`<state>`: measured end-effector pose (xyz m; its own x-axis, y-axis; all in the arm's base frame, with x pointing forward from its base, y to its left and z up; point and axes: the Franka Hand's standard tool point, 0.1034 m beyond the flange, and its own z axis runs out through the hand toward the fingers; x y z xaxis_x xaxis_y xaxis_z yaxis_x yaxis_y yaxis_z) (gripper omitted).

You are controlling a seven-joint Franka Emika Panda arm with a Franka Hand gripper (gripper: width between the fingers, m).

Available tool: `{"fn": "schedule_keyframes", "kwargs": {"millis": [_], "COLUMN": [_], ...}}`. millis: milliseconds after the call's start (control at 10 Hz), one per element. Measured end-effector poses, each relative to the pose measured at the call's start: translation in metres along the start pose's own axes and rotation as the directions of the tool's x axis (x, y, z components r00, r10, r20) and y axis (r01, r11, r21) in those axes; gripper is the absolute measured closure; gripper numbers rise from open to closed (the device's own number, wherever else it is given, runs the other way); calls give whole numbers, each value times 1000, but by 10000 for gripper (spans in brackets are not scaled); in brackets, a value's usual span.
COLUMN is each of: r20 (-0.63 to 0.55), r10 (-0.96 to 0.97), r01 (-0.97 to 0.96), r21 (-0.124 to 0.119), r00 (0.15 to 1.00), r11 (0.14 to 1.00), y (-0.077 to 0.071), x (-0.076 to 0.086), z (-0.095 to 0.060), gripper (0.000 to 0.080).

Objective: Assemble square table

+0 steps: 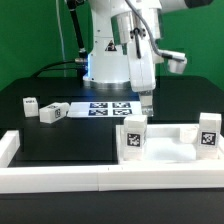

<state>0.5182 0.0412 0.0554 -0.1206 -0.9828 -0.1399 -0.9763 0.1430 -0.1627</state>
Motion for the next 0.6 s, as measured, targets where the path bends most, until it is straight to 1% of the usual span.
{"fn": "schedule_keyframes", "kwargs": {"millis": [100,200,300,400,500,600], "r20": [1,17,58,77,92,106], "r10": [-13,-27,-31,-52,-84,-141], "r01": [14,28,37,61,96,155], "r21": [-21,-61,-116,-127,-136,-145], "r00": [1000,999,998,996,992,984], "r11": [1000,998,993,990,986,977], "y": [5,13,16,12,9,7], "x": [0,-3,-12,-14,-12,-5], "z": [7,13,14,14,16,21], "gripper": [151,151,151,151,151,151]}}
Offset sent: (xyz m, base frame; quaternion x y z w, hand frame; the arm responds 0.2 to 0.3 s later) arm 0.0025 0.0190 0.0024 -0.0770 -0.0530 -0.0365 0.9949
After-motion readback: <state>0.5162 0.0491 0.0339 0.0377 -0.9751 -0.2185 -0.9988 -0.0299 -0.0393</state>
